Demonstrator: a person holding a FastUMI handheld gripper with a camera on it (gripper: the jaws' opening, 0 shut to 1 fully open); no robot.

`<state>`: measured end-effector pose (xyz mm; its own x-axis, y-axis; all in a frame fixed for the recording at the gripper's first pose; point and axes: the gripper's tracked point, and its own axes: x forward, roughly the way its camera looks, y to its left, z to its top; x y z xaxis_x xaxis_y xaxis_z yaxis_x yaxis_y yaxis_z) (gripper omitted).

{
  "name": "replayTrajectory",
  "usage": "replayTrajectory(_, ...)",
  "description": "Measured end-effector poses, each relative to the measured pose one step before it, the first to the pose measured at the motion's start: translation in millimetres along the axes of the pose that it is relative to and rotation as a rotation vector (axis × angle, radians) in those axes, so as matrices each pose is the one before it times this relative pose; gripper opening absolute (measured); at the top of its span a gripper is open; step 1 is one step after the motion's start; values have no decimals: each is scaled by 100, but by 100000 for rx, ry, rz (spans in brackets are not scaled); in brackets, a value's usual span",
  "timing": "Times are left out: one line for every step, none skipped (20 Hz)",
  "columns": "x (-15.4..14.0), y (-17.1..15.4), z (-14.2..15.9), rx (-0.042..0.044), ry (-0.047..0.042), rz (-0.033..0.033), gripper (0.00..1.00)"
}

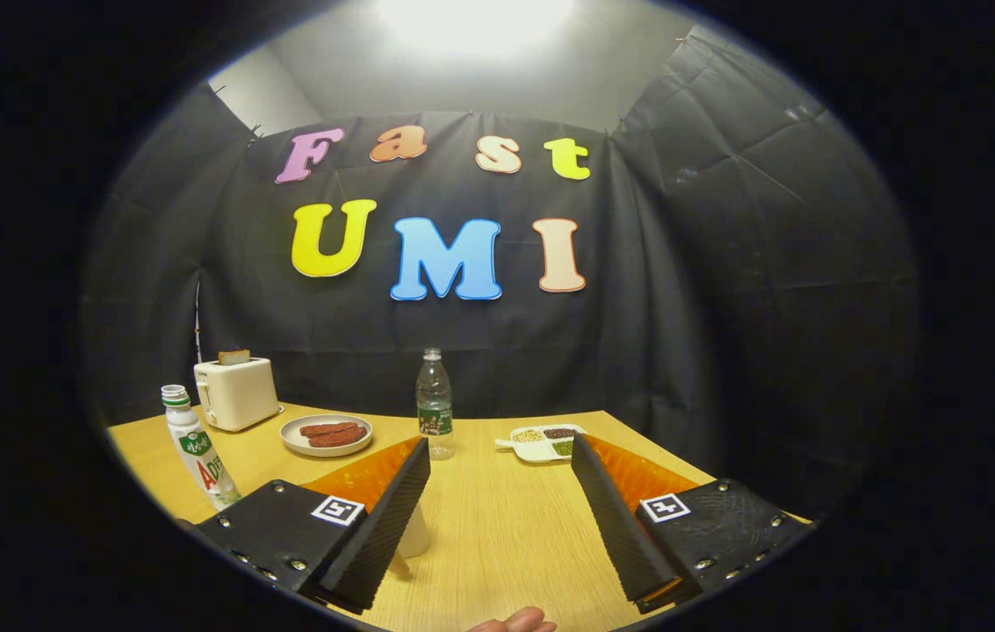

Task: Take the bottle from table, then pour the juice into the cup, finally place the bottle on the coaster

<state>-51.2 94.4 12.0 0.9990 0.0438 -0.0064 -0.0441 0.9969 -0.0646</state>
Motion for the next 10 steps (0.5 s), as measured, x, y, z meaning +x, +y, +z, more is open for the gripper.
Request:
replayTrajectory(-191, 778, 146, -650, 44, 748, 98)
replayTrajectory(-112, 775, -133, -607, 219, 678, 99)
replayTrajectory(-121, 803, -241, -169, 499, 560, 99)
replayTrajectory(-165, 980, -146, 167, 233, 1138, 99)
replayTrajectory(-199, 1121, 59, 509, -330, 1352, 99)
replayTrajectory(-108, 1093, -116, 708, -351, 1579, 99)
replayTrajectory(-199, 1053, -55, 760, -200, 973, 99)
replayTrajectory(-299, 913, -91, 723, -377, 653, 99)
replayTrajectory(-322, 970, 38, 385, -197, 619, 99)
replayTrajectory(-181, 890, -194, -284, -117, 371, 99)
